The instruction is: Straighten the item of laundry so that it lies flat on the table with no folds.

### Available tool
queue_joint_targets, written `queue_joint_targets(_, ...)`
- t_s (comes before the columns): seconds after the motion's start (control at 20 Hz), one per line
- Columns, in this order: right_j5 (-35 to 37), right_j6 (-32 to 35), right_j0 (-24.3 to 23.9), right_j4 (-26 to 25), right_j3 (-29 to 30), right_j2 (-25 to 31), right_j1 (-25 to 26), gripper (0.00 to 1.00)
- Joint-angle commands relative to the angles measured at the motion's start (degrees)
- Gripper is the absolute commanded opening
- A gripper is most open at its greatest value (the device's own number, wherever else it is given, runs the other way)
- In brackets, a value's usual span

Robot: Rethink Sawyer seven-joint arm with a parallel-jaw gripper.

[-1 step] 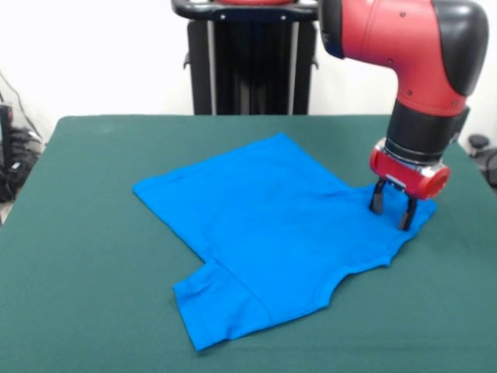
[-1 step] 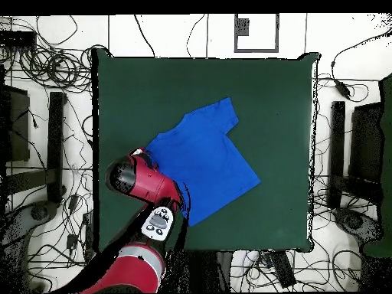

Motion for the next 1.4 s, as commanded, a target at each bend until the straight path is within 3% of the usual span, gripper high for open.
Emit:
queue_joint_targets(0.05, 5.5, 14.3, 2.6, 3.8, -2.3, 3.6, -0.6, 1.00)
queue_joint_targets(0.85, 7.0, 13.7, 3.2, 2.6, 9.1, 6.2, -11.1, 1.00)
queue_joint_targets(1.4, 1.1, 9.5, -3.3, 0.5, 13.3, 11.1, -11.8, 1.00)
